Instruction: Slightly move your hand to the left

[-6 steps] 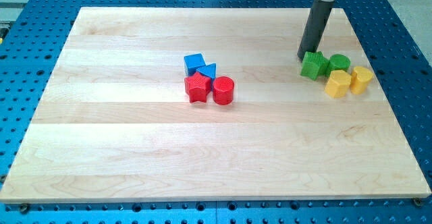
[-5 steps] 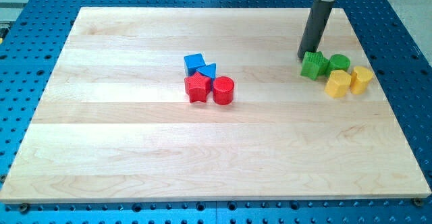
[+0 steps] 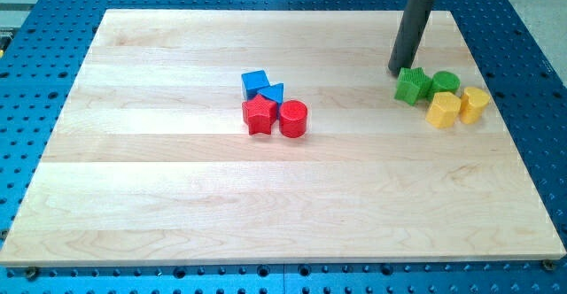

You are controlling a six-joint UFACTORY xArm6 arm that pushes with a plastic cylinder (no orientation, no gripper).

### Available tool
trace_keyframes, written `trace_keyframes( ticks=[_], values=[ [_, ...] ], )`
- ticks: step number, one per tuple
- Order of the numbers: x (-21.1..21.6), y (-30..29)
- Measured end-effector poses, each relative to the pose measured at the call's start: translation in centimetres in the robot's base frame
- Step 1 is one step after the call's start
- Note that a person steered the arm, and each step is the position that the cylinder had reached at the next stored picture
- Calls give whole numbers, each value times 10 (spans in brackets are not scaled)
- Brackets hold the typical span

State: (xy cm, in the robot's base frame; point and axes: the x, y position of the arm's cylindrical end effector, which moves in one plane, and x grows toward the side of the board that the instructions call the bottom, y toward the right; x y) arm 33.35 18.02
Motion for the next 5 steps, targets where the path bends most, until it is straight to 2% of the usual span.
trace_keyframes(
  ticks=[3, 5],
  values=[
    [13, -40],
    [13, -40]
  ],
)
